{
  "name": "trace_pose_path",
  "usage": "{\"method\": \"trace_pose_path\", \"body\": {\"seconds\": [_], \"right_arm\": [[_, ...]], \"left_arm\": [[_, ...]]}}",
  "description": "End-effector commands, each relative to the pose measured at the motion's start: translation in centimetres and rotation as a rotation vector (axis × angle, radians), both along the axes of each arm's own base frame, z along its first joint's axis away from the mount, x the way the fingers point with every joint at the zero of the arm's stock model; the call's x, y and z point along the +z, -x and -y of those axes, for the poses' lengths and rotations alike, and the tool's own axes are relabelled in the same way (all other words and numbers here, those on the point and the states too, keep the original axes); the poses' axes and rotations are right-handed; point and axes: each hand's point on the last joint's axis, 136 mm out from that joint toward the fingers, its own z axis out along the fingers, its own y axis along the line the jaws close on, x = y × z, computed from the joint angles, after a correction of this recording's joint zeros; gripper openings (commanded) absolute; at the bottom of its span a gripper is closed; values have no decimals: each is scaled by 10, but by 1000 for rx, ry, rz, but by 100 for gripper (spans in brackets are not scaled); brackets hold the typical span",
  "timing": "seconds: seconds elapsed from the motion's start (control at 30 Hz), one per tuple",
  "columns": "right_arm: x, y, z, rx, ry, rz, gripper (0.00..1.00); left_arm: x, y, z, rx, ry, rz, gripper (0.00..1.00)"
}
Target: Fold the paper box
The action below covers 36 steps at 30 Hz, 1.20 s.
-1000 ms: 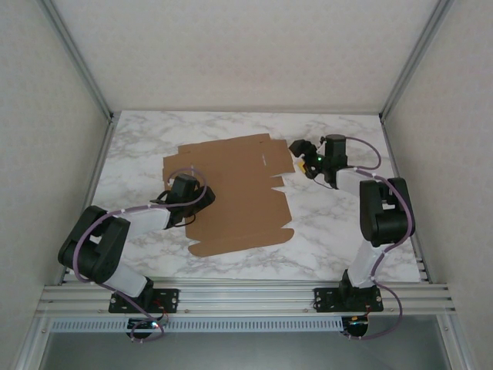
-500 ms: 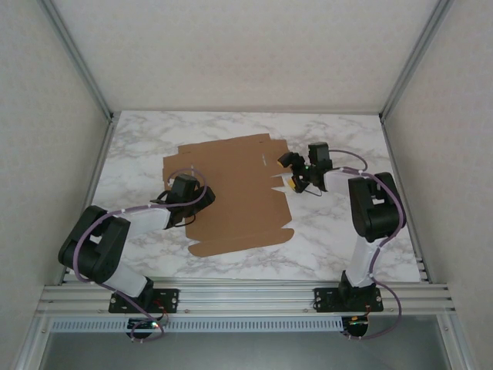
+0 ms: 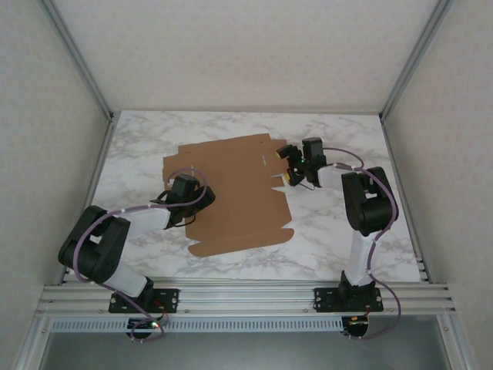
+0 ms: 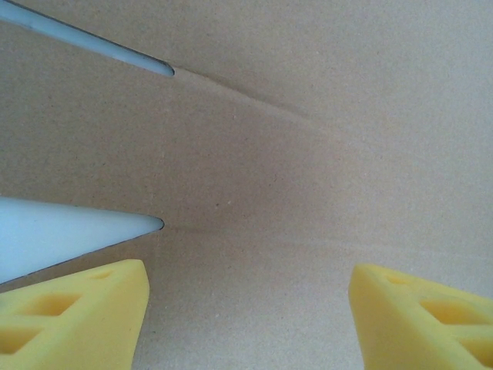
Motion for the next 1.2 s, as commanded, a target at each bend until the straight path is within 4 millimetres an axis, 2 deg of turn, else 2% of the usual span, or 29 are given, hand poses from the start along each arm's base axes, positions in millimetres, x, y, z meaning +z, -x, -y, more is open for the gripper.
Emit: {"method": "trace_pose_path", "body": {"seconds": [0.0,0.13,0.33,0.7,0.8,0.93,1.17], "right_arm": [[-7,-11,-8,-45,-19,33,88],[1,-17,-2,-66,-10,119,87],[23,-25,9,-61,41,276,87],[47,-36,16,-1,-9,438,81],[53,-41,11,48,-31,464,80],[56,-48,-5,137,-95,482,77],[50,-46,-23,254,-150,467,71]], "left_arm": [[-13,12,-10,9,-49,-59,70],[-14,13,-13,14,-53,-60,70],[-15,15,-15,17,-65,-62,70],[-17,16,-18,23,-75,-67,70],[-18,17,-18,21,-77,-71,70],[-21,17,-16,16,-74,-77,70],[-21,17,-16,13,-73,-79,70]]}}
